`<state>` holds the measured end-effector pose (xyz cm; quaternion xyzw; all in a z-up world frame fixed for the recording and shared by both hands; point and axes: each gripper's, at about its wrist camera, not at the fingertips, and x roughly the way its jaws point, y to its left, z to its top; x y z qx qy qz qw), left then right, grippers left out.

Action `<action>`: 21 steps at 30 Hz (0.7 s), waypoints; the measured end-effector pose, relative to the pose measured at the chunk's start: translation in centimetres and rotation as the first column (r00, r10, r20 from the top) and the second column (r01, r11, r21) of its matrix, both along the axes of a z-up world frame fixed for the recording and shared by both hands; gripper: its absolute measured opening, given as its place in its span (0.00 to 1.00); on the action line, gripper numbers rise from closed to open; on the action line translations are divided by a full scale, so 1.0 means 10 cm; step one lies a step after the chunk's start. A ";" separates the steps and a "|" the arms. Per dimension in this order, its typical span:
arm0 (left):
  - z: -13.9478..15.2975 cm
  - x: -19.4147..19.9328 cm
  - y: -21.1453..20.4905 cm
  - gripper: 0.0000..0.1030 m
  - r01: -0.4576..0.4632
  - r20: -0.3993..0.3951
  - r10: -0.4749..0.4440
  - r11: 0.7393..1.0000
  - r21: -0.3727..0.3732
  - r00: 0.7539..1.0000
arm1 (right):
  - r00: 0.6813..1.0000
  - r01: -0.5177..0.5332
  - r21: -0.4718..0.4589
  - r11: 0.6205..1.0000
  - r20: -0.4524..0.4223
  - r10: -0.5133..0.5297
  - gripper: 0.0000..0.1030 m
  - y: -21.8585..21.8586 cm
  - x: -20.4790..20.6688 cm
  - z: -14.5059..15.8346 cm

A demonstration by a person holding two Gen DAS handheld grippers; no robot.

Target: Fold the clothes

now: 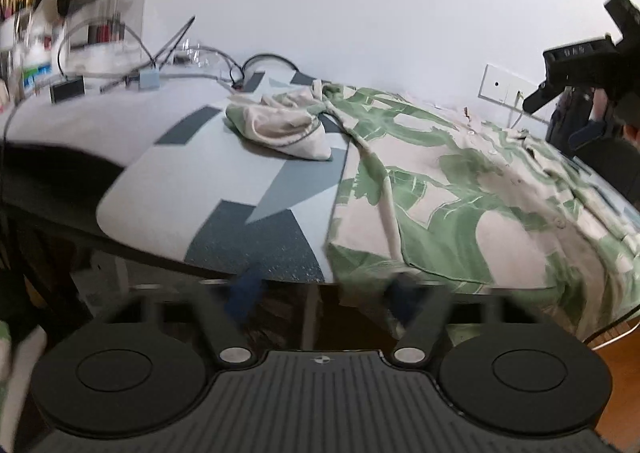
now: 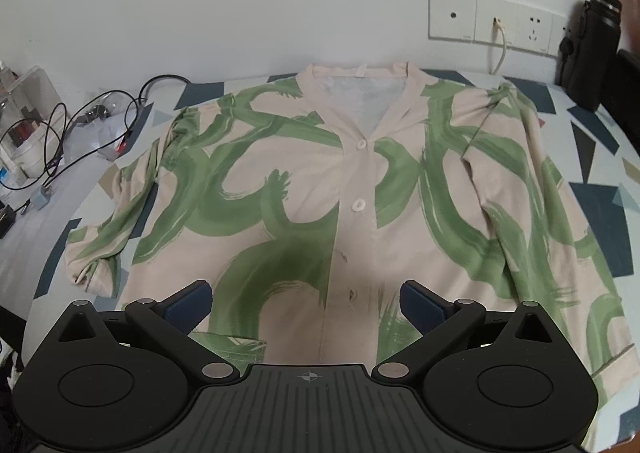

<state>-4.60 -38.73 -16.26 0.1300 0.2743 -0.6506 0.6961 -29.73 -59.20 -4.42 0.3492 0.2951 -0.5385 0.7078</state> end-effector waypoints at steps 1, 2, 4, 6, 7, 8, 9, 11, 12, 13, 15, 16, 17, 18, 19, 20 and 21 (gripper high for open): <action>0.00 0.02 -0.01 0.09 0.000 -0.019 0.001 1.000 0.007 1.000 | 1.000 -0.001 0.005 1.000 0.002 0.001 0.97 -0.02 0.02 -0.01; 0.01 0.03 0.00 0.07 -0.001 -0.032 0.002 1.000 0.010 0.999 | 1.000 -0.004 0.009 1.000 0.005 0.004 0.97 -0.03 0.04 -0.03; 0.08 0.03 0.04 0.04 -0.006 -0.024 0.006 1.000 -0.013 1.000 | 0.999 -0.036 0.012 0.999 0.002 0.036 0.94 -0.13 0.16 -0.03; 0.16 0.02 0.08 0.04 -0.006 -0.016 0.006 0.999 -0.032 1.000 | 0.995 -0.100 0.006 0.995 -0.014 0.100 0.87 -0.30 0.36 0.00; 0.20 0.01 0.10 0.04 -0.007 -0.017 0.007 0.999 -0.040 1.000 | 0.991 -0.128 -0.007 0.992 -0.026 0.128 0.85 -0.41 0.50 0.02; 0.24 0.00 0.11 0.04 -0.009 -0.019 0.008 0.999 -0.048 1.000 | 0.987 -0.155 -0.019 0.988 -0.038 0.154 0.85 -0.51 0.63 0.05; 0.28 -0.01 0.12 0.04 -0.011 -0.020 0.010 0.998 -0.055 1.000 | 0.984 -0.173 -0.029 0.985 -0.044 0.171 0.85 -0.63 0.76 0.06; 0.33 -0.03 0.14 0.04 -0.021 -0.028 0.019 0.998 -0.061 0.999 | 0.975 -0.218 -0.043 0.975 -0.055 0.215 0.85 -0.91 1.11 0.03; 0.34 -0.05 0.15 0.03 -0.028 -0.036 0.025 0.998 -0.059 0.999 | 0.969 -0.241 -0.044 0.969 -0.065 0.238 0.85 -1.04 1.28 -0.01; 0.35 -0.06 0.15 0.03 -0.036 -0.042 0.034 0.998 -0.056 0.999 | 0.958 -0.276 -0.037 0.960 -0.090 0.272 0.84 -1.16 1.48 -0.09; 0.36 -0.09 0.15 0.03 -0.059 -0.048 0.056 0.997 -0.049 0.997 | 0.928 -0.347 -0.019 0.938 -0.154 0.340 0.81 -1.37 1.87 -0.26; 0.36 -0.09 0.15 0.03 -0.076 -0.058 0.073 0.996 -0.050 0.996 | 0.907 -0.384 -0.004 0.923 -0.190 0.376 0.79 -1.44 2.05 -0.36; 0.36 -0.09 0.15 0.03 -0.093 -0.069 0.090 0.994 -0.050 0.994 | 0.880 -0.424 0.013 0.905 -0.229 0.416 0.76 -1.50 2.23 -0.47; 0.36 -0.10 0.15 0.03 -0.111 -0.079 0.106 0.993 -0.050 0.991 | 0.854 -0.455 0.024 0.890 -0.271 0.443 0.71 -1.53 2.37 -0.57; 0.36 -0.10 0.15 0.03 -0.127 -0.088 0.123 0.991 -0.050 0.989 | 0.828 -0.480 0.036 0.876 -0.311 0.467 0.66 -1.55 2.50 -0.68; 0.36 -0.09 0.15 0.03 -0.143 -0.093 0.137 0.988 -0.051 0.986 | 0.813 -0.481 0.048 0.876 -0.349 0.465 0.63 -1.57 2.59 -0.77; 0.37 -0.09 0.16 0.03 -0.158 -0.096 0.152 0.986 -0.054 0.984 | 0.800 -0.480 0.055 0.875 -0.382 0.463 0.62 -1.59 2.66 -0.85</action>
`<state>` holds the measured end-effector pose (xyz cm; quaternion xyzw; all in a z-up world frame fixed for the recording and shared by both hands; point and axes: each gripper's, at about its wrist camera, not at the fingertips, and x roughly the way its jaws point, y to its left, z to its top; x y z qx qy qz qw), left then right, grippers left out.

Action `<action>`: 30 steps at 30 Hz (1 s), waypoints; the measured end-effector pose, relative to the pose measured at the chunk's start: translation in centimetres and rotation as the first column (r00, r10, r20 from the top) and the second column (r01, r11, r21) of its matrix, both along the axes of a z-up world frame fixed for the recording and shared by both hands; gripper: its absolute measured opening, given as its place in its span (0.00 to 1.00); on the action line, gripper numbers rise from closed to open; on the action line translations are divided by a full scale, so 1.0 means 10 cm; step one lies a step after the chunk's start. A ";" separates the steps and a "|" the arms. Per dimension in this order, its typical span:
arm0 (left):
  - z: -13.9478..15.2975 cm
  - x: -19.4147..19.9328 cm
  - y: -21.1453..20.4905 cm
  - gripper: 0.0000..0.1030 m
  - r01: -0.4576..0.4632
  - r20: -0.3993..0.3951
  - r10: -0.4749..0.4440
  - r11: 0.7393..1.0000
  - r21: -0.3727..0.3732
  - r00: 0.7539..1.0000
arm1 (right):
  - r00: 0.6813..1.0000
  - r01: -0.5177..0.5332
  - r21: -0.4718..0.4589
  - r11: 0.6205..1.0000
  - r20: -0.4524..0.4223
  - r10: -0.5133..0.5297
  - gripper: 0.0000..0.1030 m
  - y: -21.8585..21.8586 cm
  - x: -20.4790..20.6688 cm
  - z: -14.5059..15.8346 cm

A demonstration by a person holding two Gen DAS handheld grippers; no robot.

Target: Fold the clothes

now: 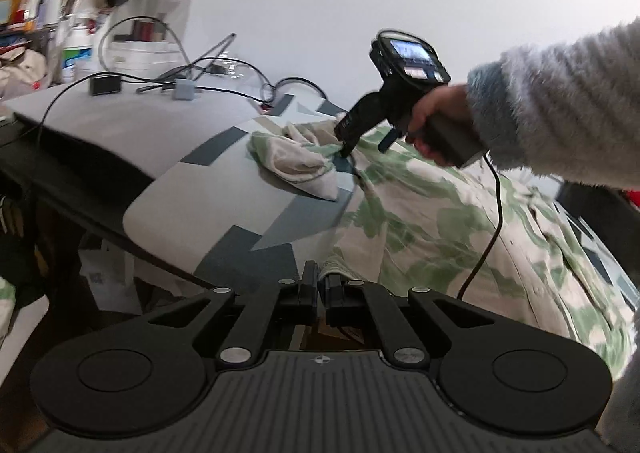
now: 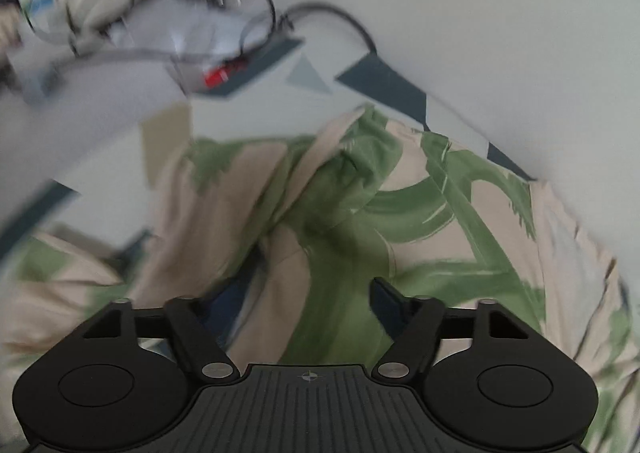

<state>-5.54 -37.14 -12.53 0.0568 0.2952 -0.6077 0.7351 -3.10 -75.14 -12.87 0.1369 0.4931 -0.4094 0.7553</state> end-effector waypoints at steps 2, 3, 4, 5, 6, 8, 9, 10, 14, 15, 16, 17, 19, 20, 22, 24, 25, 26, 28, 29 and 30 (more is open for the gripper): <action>0.02 0.00 0.02 0.03 -0.031 -0.001 0.031 0.999 -0.007 1.000 | 0.999 0.017 -0.006 1.000 0.032 -0.017 0.56 -0.07 0.01 -0.01; 0.03 0.01 0.04 0.03 -0.045 -0.002 0.045 0.999 -0.012 0.999 | 0.998 0.032 -0.001 0.999 0.050 -0.032 0.48 -0.12 -0.01 -0.01; 0.04 0.01 0.05 0.03 -0.058 -0.006 0.058 0.998 -0.014 0.998 | 0.995 0.050 0.023 0.998 0.091 -0.052 0.35 -0.16 -0.05 -0.01; 0.03 0.03 0.06 0.03 -0.069 -0.017 0.069 0.998 -0.012 0.997 | 0.988 0.063 0.052 0.997 0.141 -0.070 0.28 -0.20 -0.12 0.00; 0.02 0.04 0.06 0.03 -0.081 -0.028 0.081 0.997 -0.008 0.996 | 0.979 0.078 0.069 0.995 0.181 -0.090 0.09 -0.22 -0.19 0.00; -0.02 0.10 0.08 0.03 -0.113 -0.073 0.113 0.994 0.005 0.991 | 0.964 0.115 0.094 0.989 0.229 -0.133 0.04 -0.27 -0.32 0.01; -0.05 0.14 0.08 0.03 -0.130 -0.102 0.130 0.991 0.014 0.986 | 0.946 0.128 0.115 0.985 0.285 -0.156 0.04 -0.30 -0.42 0.03; -0.09 0.16 0.09 0.03 -0.146 -0.128 0.148 0.989 0.025 0.981 | 0.918 0.139 0.128 0.982 0.354 -0.176 0.04 -0.32 -0.52 0.07; -0.21 0.20 0.06 0.03 -0.175 -0.166 0.185 0.982 0.070 0.969 | 0.874 0.110 0.157 0.981 0.455 -0.170 0.04 -0.41 -0.64 0.09; -0.22 0.18 0.05 0.03 -0.174 -0.148 0.184 0.982 0.078 0.972 | 0.883 0.099 0.154 0.983 0.442 -0.158 0.04 -0.43 -0.60 0.06; -0.23 0.17 0.05 0.03 -0.172 -0.135 0.183 0.981 0.086 0.974 | 0.890 0.091 0.152 0.984 0.430 -0.149 0.04 -0.45 -0.56 0.03; -0.24 0.16 0.05 0.03 -0.173 -0.129 0.184 0.980 0.095 0.974 | 0.888 0.098 0.164 0.981 0.431 -0.161 0.04 -0.47 -0.53 -0.01; -0.27 0.16 0.03 0.04 -0.169 -0.119 0.184 0.978 0.121 0.976 | 0.881 0.114 0.188 0.976 0.434 -0.186 0.05 -0.50 -0.47 -0.10; -0.28 0.16 0.01 0.05 -0.160 -0.111 0.177 0.976 0.144 0.978 | 0.878 0.117 0.176 0.977 0.442 -0.185 0.05 -0.50 -0.45 -0.11; -0.27 0.13 -0.03 0.17 -0.166 -0.054 0.182 0.959 0.230 0.982 | 0.876 0.115 0.154 0.981 0.450 -0.173 0.24 -0.47 -0.41 -0.12; -0.18 0.11 -0.01 0.42 -0.187 0.021 0.188 0.949 0.254 0.982 | 0.875 0.143 0.127 0.982 0.447 -0.185 0.61 -0.40 -0.45 -0.01; -0.10 0.10 0.03 0.61 -0.196 0.050 0.189 0.951 0.241 0.981 | 0.871 0.167 0.107 0.980 0.450 -0.197 0.74 -0.34 -0.49 0.06; -0.02 0.10 0.05 0.70 -0.197 0.075 0.184 0.954 0.224 0.980 | 0.864 0.189 0.089 0.978 0.458 -0.209 0.75 -0.28 -0.55 0.14; 0.15 0.08 0.06 0.74 -0.178 0.134 0.153 0.963 0.200 0.979 | 0.823 0.217 0.089 0.972 0.519 -0.231 0.83 -0.14 -0.81 0.30; 0.22 0.07 0.04 0.75 -0.164 0.164 0.132 0.966 0.198 0.978 | 0.803 0.243 0.101 0.965 0.537 -0.258 0.84 -0.05 -1.01 0.36; 0.28 0.06 0.01 0.77 -0.140 0.190 0.103 0.970 0.196 0.976 | 0.783 0.268 0.114 0.957 0.553 -0.285 0.85 0.05 -1.21 0.41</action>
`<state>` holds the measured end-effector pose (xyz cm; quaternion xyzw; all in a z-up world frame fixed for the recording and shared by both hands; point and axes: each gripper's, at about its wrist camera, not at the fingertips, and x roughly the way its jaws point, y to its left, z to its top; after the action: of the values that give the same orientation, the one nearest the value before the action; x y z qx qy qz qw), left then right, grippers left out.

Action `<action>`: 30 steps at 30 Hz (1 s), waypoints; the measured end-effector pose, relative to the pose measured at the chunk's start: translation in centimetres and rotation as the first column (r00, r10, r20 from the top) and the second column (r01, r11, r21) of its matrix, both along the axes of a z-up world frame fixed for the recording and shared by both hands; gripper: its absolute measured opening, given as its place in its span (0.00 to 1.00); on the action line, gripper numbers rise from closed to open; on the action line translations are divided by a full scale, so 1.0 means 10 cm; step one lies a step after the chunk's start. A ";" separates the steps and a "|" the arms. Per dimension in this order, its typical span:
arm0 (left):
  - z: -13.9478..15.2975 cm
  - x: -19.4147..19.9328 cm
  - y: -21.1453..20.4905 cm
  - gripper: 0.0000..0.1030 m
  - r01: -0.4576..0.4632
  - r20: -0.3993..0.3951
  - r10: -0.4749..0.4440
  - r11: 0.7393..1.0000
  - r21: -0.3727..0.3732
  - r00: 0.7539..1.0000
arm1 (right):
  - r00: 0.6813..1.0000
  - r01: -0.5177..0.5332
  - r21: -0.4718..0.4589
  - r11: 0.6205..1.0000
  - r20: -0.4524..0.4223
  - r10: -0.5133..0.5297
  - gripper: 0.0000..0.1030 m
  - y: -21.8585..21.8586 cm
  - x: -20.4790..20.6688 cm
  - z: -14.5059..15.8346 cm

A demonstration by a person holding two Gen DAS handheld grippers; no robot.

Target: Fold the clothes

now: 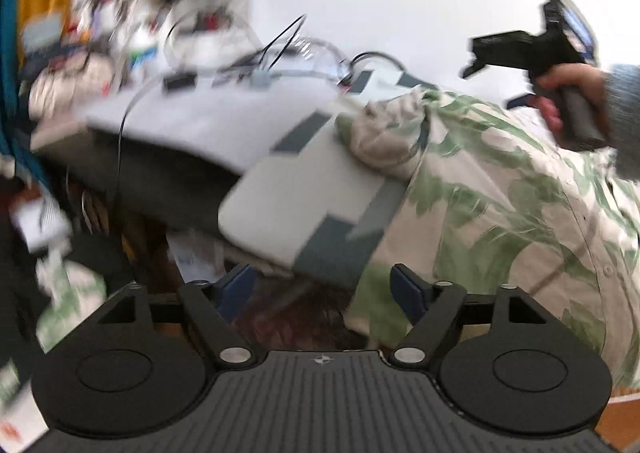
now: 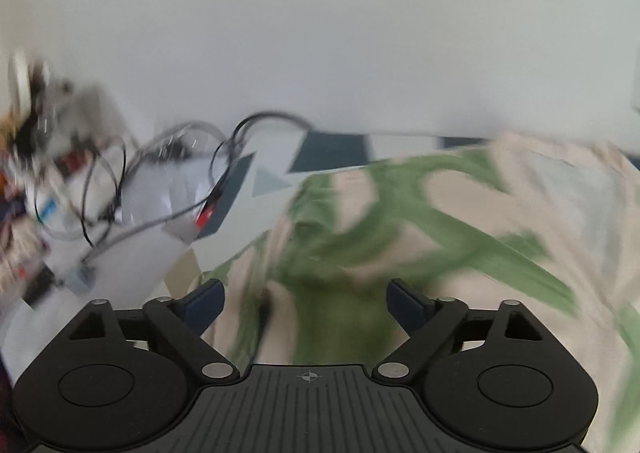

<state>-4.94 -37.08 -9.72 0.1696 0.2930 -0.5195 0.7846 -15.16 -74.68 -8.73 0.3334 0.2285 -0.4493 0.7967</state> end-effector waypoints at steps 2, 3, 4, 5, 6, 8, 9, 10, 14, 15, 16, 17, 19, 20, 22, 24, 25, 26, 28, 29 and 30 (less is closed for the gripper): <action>0.10 -0.02 -0.11 0.82 0.077 0.020 -0.076 0.997 -0.006 0.997 | 0.998 0.060 0.005 0.998 0.015 -0.060 0.86 0.22 -0.45 0.10; 0.15 -0.03 -0.16 0.84 0.115 0.030 -0.114 0.993 -0.009 0.993 | 0.996 0.090 0.002 0.996 0.009 -0.090 0.86 0.34 -0.70 0.14; 0.20 -0.04 -0.21 0.86 0.153 0.036 -0.153 0.988 -0.012 0.988 | 0.992 0.123 -0.014 0.992 -0.001 -0.123 0.86 0.48 -0.98 0.18; 0.22 -0.06 -0.29 0.86 0.196 0.030 -0.195 0.981 -0.016 0.980 | 0.986 0.169 -0.037 0.985 -0.012 -0.169 0.86 0.65 -1.28 0.21; 0.24 -0.09 -0.38 0.86 0.239 0.029 -0.239 0.971 -0.015 0.971 | 0.976 0.216 -0.060 0.975 -0.022 -0.218 0.88 0.83 -1.59 0.23; 0.25 -0.18 -0.58 0.86 0.315 0.034 -0.315 0.949 -0.006 0.948 | 0.935 0.348 -0.081 0.934 -0.036 -0.352 0.88 1.25 -2.25 0.23; 0.26 -0.26 -0.70 0.86 0.355 0.030 -0.355 0.935 -0.004 0.934 | 0.908 0.414 -0.076 0.907 -0.035 -0.418 0.88 1.46 -2.55 0.22; 0.27 -0.35 -0.82 0.86 0.395 0.026 -0.394 0.919 -0.003 0.919 | 0.881 0.469 -0.066 0.881 -0.032 -0.471 0.88 1.65 -2.82 0.18; 0.31 -0.86 -1.33 0.86 0.539 0.001 -0.539 0.843 0.000 0.843 | 0.768 0.631 -0.036 0.775 -0.109 -0.631 0.87 2.29 -3.73 0.00; 0.31 -1.03 -1.45 0.87 0.567 0.000 -0.567 0.824 0.005 0.824 | 0.747 0.652 -0.034 0.757 -0.140 -0.650 0.86 2.38 -3.89 -0.05; 0.31 -1.20 -1.55 0.87 0.594 0.000 -0.594 0.804 0.010 0.804 | 0.730 0.667 -0.036 0.744 -0.166 -0.663 0.86 2.45 -4.02 -0.09; 0.30 -1.40 -1.60 0.87 0.617 0.003 -0.617 0.787 0.019 0.787 | 0.719 0.676 -0.041 0.736 -0.184 -0.671 0.86 2.48 -4.14 -0.12; 0.25 -1.73 -1.69 0.87 0.648 0.006 -0.648 0.761 0.037 0.761 | 0.711 0.674 -0.067 0.735 -0.208 -0.671 0.86 2.50 -4.26 -0.19; 0.22 -1.88 -1.73 0.87 0.659 0.004 -0.660 0.751 0.047 0.751 | 0.720 0.658 -0.079 0.749 -0.226 -0.656 0.85 2.46 -4.28 -0.23; 0.13 -2.13 -1.80 0.88 0.671 -0.016 -0.672 0.738 0.072 0.740 | 0.767 0.597 -0.064 0.799 -0.244 -0.593 0.75 2.30 -4.24 -0.31; 0.06 -2.32 -1.86 0.88 0.672 -0.034 -0.673 0.734 0.101 0.739 | 0.824 0.519 -0.032 0.854 -0.249 -0.509 0.68 2.11 -4.20 -0.38; 0.02 -2.40 -1.89 0.88 0.669 -0.042 -0.670 0.734 0.115 0.742 | 0.845 0.482 -0.011 0.876 -0.257 -0.469 0.63 2.01 -4.18 -0.41; 0.00 -2.47 -1.92 0.88 0.664 -0.048 -0.664 0.737 0.127 0.746 | 0.864 0.447 0.009 0.895 -0.265 -0.429 0.60 1.91 -4.16 -0.44; -0.06 -2.59 -2.01 0.88 0.648 -0.062 -0.646 0.748 0.147 0.761 | 0.882 0.397 0.036 0.917 -0.291 -0.370 0.23 1.70 -4.16 -0.50; -0.08 -2.64 -2.06 0.88 0.636 -0.067 -0.635 0.755 0.157 0.770 | 0.896 0.362 0.047 0.931 -0.293 -0.334 0.17 1.62 -4.18 -0.51; -0.10 -2.69 -2.11 0.88 0.624 -0.071 -0.622 0.763 0.167 0.780 | 0.910 0.332 0.060 0.941 -0.284 -0.303 0.10 1.56 -4.22 -0.50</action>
<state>-31.79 -58.17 -10.67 0.3250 0.2706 -0.7225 0.5470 -57.40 -59.12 -13.76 0.3435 0.3016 -0.6014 0.6552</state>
